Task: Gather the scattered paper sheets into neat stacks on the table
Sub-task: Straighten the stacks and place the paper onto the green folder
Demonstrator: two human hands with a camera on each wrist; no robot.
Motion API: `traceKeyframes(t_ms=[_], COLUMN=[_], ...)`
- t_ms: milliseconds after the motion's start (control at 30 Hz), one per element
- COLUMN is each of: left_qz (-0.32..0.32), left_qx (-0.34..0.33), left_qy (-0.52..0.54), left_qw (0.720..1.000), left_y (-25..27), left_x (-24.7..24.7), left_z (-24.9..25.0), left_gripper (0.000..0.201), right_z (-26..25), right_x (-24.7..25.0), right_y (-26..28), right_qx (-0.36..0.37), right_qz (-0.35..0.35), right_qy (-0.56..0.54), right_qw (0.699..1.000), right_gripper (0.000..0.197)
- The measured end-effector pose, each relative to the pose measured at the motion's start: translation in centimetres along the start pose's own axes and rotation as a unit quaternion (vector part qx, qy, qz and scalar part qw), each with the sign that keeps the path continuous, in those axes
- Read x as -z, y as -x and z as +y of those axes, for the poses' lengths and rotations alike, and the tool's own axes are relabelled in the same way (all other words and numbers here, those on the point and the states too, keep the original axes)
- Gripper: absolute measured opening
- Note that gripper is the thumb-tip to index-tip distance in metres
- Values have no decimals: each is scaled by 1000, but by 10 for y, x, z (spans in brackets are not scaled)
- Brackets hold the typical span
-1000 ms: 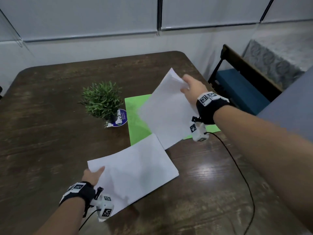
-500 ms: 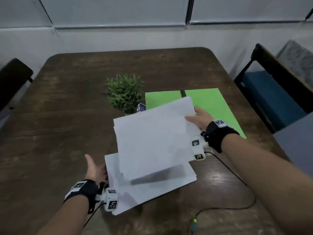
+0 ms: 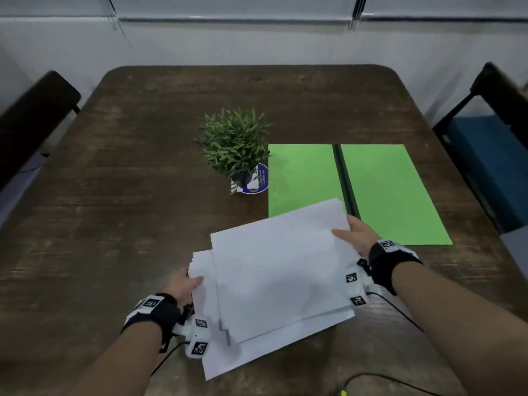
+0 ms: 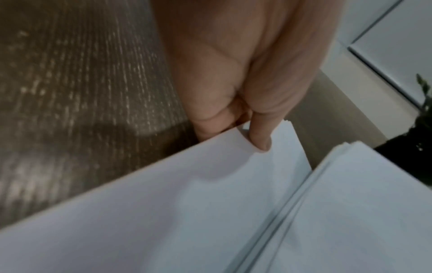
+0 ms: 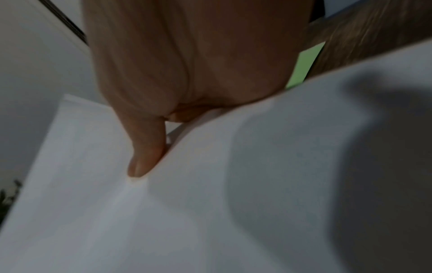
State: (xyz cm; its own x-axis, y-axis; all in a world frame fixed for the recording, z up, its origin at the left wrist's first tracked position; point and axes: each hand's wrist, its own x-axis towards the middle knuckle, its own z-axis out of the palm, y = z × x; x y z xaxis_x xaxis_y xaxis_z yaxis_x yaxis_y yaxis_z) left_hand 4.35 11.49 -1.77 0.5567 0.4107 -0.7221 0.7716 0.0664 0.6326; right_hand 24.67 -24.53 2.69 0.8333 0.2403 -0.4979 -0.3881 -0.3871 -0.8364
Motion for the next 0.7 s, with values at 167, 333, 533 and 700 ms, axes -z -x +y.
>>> traceKeyframes(t_ms=[167,333,533,700], left_qz=[74,63,-86,-44], left_qx=[-16,77,88,50], left_qy=[-59,141,229,7], left_qw=[995,985,966,998], left_y=[4,1,19,7], left_x=[-7,-8,-5,-1], left_z=[12,10,11,3], left_gripper=[27,71,90,78], right_z=[-20,-1,55,57], right_x=[28,13,-31,-41], right_y=[17,13,10,8], right_qx=[-24,-41,-57,-66], right_qz=[-41,-85,2,48], right_qy=[-36,6,33,74], right_qw=[998,996,998,994], right_gripper=[22,31,28,37])
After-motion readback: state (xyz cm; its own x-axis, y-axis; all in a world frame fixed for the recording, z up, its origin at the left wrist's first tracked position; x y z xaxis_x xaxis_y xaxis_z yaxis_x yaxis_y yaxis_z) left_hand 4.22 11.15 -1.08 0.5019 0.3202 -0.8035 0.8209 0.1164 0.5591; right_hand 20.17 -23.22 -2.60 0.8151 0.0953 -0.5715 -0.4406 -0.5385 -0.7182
